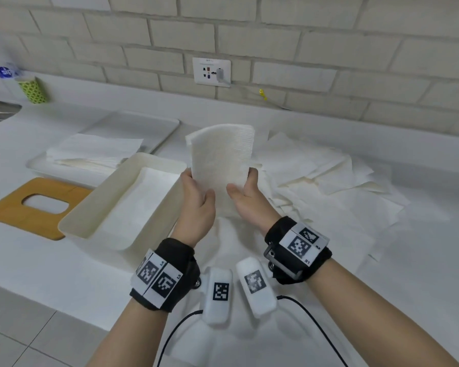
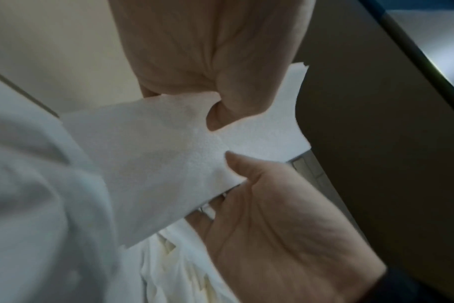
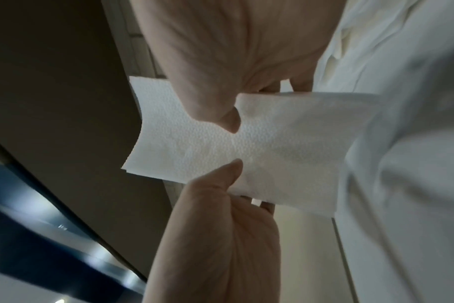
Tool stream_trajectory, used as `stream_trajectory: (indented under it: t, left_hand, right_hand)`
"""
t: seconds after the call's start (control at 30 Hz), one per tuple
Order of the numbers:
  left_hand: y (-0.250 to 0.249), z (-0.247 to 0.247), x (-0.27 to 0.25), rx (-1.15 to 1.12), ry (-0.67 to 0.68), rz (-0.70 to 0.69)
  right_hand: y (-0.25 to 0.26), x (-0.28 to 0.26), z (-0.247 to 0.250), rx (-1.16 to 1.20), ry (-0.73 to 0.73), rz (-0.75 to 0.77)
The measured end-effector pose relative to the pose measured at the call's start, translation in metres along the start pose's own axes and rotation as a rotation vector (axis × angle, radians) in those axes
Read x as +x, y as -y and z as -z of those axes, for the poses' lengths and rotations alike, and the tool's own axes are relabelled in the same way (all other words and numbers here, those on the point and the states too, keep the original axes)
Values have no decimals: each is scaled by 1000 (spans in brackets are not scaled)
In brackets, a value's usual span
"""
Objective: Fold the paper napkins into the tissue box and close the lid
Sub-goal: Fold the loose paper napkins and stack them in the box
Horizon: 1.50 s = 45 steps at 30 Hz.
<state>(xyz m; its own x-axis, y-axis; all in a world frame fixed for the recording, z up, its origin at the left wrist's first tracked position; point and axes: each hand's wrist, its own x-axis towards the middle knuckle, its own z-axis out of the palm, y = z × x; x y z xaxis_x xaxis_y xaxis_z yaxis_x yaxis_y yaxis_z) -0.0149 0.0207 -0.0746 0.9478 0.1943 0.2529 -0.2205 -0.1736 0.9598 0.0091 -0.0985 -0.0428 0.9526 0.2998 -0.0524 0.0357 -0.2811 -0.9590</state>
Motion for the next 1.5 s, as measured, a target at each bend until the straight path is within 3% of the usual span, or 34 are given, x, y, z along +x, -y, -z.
stream_trajectory:
  t: [0.13, 0.3, 0.5, 0.6, 0.67, 0.73, 0.9, 1.03, 1.1, 1.3, 1.5]
  left_hand:
    - [5, -5, -5, 27, 42, 118]
    - [-1, -9, -1, 14, -5, 55]
    - [0, -11, -8, -176, -5, 194]
    - [-11, -2, -4, -319, -126, 92]
    - [-18, 7, 0, -260, -212, -17]
    - [-22, 13, 1, -146, -209, -55]
    - [-3, 1, -3, 177, -74, 131]
    - [18, -7, -9, 94, -76, 366]
    - [23, -9, -9, 93, -73, 417]
    - [13, -11, -6, 14, -181, 373]
    - [17, -12, -7, 44, -121, 484]
  right_hand:
    - [-15, 0, -2, -83, -11, -64]
    - [-16, 0, 2, -31, -22, -25]
    - [-25, 8, 12, -59, -99, 49]
    - [-12, 16, 33, -309, -27, 162]
    - [-2, 22, 48, -533, 31, 200]
    - [7, 28, 60, -677, 55, 224]
    - [21, 32, 65, -984, 98, 209]
    - [5, 29, 46, -1268, 277, 144]
    - [-3, 29, 39, -1334, 316, 140]
    - [11, 30, 44, -1280, 191, 224]
    - [-1, 28, 32, -1257, 293, 176]
